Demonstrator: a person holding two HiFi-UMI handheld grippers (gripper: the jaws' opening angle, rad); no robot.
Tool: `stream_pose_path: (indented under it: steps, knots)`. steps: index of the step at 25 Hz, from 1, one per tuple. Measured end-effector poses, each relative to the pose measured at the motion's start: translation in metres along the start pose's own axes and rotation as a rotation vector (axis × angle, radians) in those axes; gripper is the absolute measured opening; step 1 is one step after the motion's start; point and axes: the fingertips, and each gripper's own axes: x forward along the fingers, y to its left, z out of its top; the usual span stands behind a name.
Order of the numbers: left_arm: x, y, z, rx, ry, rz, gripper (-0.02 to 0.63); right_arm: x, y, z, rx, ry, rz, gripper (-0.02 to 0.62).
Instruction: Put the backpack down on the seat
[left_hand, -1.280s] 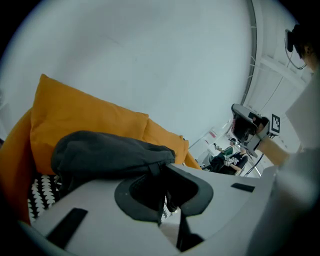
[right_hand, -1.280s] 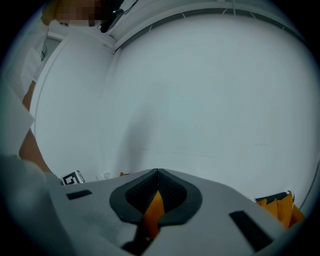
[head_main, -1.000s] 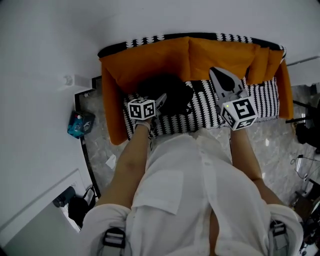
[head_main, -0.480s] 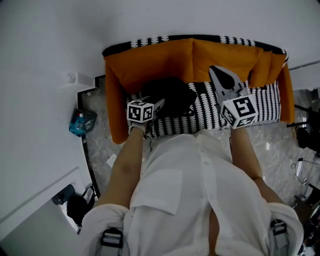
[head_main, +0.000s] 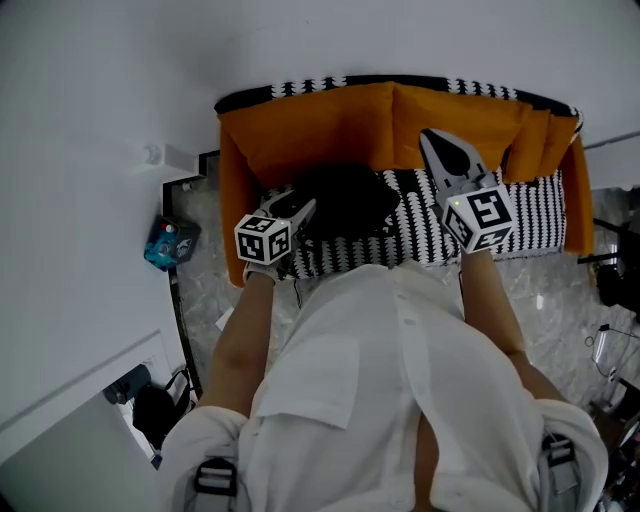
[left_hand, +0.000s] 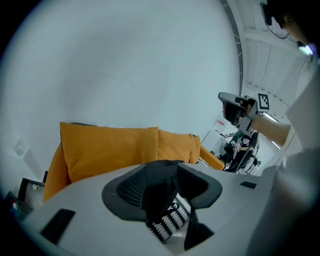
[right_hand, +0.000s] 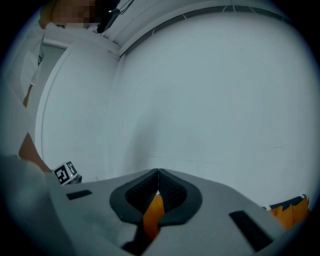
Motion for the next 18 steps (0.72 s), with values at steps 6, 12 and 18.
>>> stream_pose_path:
  steps: [6,12,18]
  knots:
    - [-0.017,-0.004,0.039,0.002,-0.148,0.025,0.196,0.003,0.000,0.007,0.005,-0.020,0.003,0.018]
    - [-0.055,-0.007,0.108,0.069,-0.370,0.084,0.138,-0.002,-0.009,0.012,0.010,-0.037,-0.017,0.018]
    - [-0.109,-0.017,0.186,0.189,-0.575,0.152,0.058,-0.009,-0.024,0.015,0.027,-0.048,-0.050,0.018]
